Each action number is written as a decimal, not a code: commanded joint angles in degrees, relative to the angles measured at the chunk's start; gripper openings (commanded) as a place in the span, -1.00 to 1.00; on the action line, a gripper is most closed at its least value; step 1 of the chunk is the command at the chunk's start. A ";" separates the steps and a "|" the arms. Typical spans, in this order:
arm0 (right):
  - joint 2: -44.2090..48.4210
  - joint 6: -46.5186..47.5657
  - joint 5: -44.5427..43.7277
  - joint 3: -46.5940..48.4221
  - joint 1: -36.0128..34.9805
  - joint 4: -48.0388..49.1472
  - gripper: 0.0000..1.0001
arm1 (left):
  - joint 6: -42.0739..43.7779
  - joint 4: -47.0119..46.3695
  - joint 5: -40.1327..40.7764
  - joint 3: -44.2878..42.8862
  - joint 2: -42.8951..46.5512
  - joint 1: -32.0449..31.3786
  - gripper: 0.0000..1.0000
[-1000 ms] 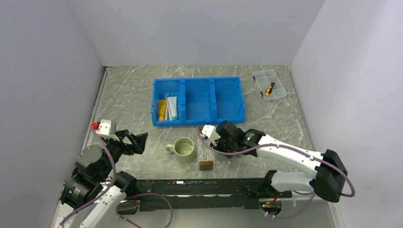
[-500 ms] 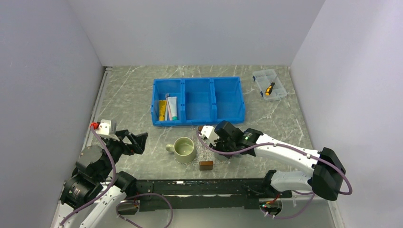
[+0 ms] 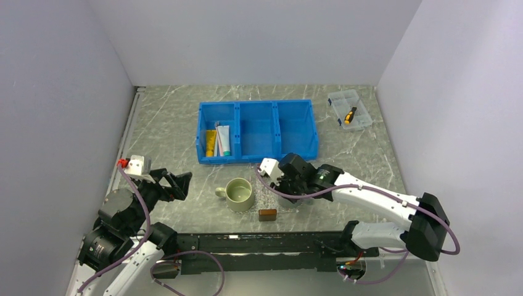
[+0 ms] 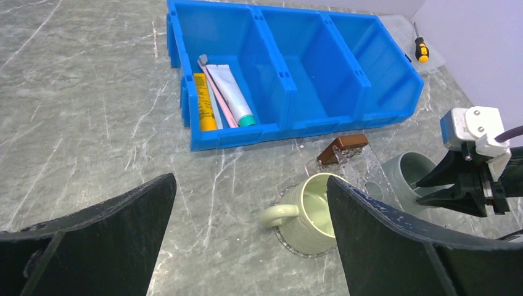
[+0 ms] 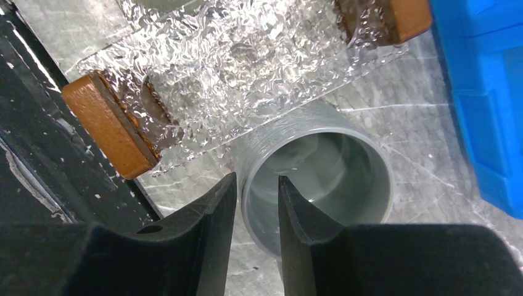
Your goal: Prepare toiletry sets of a toothbrush and toothpaste on the tray
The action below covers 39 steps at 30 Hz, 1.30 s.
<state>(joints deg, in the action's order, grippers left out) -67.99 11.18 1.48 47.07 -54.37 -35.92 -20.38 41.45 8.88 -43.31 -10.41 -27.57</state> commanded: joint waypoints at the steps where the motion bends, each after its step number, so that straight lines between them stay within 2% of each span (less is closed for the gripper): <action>1: 2.58 0.47 -1.34 3.99 -0.13 -0.99 -0.32 | 0.39 -1.55 0.07 0.17 -1.19 0.24 0.98; 5: 4.89 0.48 -3.67 5.22 0.45 -0.97 -0.23 | 0.03 -1.59 0.23 0.24 -1.45 0.24 0.98; 11: 7.01 -1.12 -8.45 8.87 1.17 0.55 0.00 | -0.46 -1.37 1.44 0.34 -3.01 0.24 0.98; 19: 5.15 -7.47 -18.06 14.80 3.94 2.74 0.04 | -0.49 -1.24 0.04 -1.16 -10.30 0.24 0.98; 24: 6.69 -10.99 -23.31 13.51 5.61 7.16 0.20 | -0.85 -1.47 -0.67 -4.10 -15.90 0.26 0.98; 27: 6.36 -15.89 -25.35 14.11 6.45 6.64 0.18 | -1.05 -1.43 -0.76 -6.96 -20.77 0.27 0.98; 30: 5.87 -18.40 -24.94 15.64 6.55 4.61 0.06 | -1.00 -0.02 -1.71 -11.33 -27.35 0.26 0.98; 39: 9.66 -22.33 -21.21 12.60 6.55 5.29 0.03 | -0.50 1.26 -4.91 -24.38 -46.80 0.33 0.98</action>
<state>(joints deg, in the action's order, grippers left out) -61.30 -7.84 -20.60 60.01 -47.92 -32.01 -20.69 42.50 6.66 -61.93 -50.92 -27.57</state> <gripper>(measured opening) 0.522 0.992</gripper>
